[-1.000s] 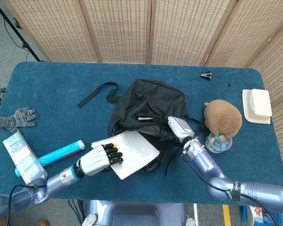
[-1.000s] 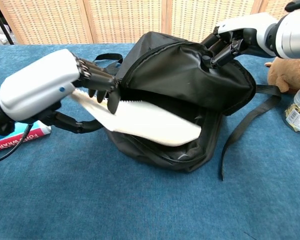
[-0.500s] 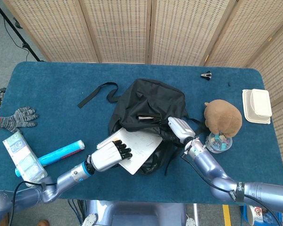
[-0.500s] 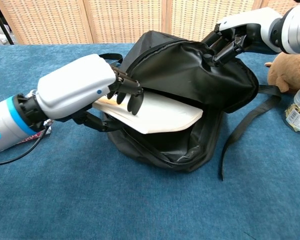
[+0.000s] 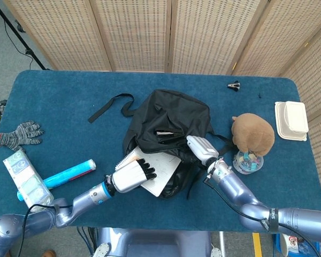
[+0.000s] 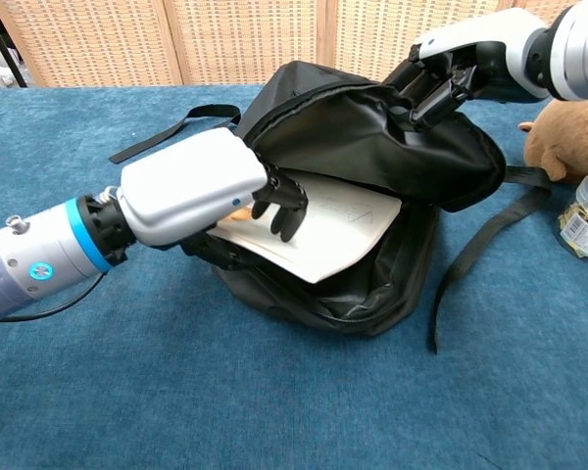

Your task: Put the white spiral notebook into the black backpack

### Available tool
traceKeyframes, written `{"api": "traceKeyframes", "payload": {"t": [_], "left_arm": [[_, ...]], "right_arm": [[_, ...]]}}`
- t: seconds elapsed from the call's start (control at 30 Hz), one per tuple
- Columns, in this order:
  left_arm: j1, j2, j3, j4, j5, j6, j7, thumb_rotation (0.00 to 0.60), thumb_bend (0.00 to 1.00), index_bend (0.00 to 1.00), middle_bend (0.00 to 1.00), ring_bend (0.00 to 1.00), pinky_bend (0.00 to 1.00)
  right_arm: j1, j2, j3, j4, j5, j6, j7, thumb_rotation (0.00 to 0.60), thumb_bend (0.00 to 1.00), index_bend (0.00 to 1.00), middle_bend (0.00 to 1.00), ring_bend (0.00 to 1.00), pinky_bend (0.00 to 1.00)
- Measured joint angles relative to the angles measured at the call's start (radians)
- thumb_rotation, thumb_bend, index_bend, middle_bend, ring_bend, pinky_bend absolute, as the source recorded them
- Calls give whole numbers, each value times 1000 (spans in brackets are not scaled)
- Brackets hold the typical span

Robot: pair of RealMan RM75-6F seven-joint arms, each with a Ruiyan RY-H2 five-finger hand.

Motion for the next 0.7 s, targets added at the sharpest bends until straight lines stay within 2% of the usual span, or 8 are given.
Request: {"api": "traceKeyframes", "payload": {"t": [0.27,0.7], "left_arm": [[-18,-30,-5,12,-25,-54,5,600,517,778,616,575,609],[-76,-74,-81,8,-134,-206,36,600,517,778,616,574,609]], "right_arm": [[3,9,-8,-10,-3,0,8,600,688,603,626,527,218],[0,51,-13,-34,-16,-40,48,600,688,603,625,527,218]]}}
